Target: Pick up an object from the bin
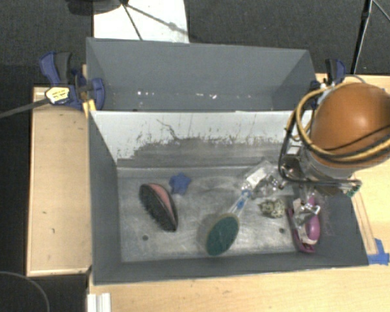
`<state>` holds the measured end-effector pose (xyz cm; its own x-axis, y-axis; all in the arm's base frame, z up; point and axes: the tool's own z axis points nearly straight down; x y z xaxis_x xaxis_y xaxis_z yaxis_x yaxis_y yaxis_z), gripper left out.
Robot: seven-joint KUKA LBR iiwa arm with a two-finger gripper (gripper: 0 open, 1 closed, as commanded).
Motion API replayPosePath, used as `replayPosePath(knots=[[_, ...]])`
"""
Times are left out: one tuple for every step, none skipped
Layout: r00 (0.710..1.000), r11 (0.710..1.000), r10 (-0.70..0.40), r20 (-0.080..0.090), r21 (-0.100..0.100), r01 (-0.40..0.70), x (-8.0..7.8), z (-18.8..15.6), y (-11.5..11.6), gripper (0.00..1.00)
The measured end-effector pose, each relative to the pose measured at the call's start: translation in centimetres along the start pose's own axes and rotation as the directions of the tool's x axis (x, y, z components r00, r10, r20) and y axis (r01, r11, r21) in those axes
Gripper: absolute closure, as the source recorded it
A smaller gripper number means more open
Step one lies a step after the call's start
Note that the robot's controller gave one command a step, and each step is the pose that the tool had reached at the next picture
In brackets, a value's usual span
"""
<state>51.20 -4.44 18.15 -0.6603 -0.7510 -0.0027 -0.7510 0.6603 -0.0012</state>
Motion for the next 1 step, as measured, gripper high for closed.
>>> replayPosePath(knots=[[0.942,0.942,-0.334,0.001,0.000,0.334,-6.74,11.02,2.29,0.00]])
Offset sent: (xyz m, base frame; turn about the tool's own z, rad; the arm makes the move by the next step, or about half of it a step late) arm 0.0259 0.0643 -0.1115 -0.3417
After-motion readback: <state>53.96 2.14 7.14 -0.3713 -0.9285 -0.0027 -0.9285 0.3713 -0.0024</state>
